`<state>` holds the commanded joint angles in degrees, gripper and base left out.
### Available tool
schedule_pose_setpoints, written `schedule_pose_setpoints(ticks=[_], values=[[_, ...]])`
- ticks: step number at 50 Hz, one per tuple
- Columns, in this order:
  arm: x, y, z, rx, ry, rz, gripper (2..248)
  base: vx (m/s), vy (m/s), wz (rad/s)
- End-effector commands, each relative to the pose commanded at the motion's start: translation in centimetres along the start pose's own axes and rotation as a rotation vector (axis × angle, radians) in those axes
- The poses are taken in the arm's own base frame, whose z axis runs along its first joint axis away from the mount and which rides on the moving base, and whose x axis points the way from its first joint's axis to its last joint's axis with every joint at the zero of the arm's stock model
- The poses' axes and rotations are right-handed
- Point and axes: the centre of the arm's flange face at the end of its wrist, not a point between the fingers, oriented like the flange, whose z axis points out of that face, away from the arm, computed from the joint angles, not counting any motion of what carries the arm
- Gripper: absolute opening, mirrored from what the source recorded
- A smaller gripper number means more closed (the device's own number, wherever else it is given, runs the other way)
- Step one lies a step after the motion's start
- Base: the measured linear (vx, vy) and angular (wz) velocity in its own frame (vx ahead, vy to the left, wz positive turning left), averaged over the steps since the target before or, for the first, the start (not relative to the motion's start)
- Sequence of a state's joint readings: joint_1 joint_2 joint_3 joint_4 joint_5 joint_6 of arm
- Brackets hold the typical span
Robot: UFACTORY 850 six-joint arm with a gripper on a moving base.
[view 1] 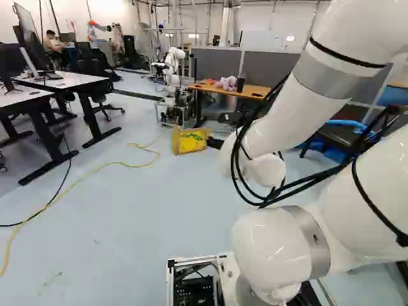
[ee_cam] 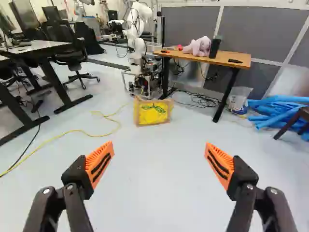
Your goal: Pick up the bag on the ground and place it on the table
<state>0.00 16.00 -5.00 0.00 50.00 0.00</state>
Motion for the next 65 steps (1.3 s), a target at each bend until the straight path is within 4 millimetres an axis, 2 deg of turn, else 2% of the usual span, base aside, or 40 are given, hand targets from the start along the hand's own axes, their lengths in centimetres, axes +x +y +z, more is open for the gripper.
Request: schedule_pose_setpoints(ticks=[65], values=[[0.0,0.0,0.0,0.0,0.0,0.0,247,0.013,0.005,-0.008]])
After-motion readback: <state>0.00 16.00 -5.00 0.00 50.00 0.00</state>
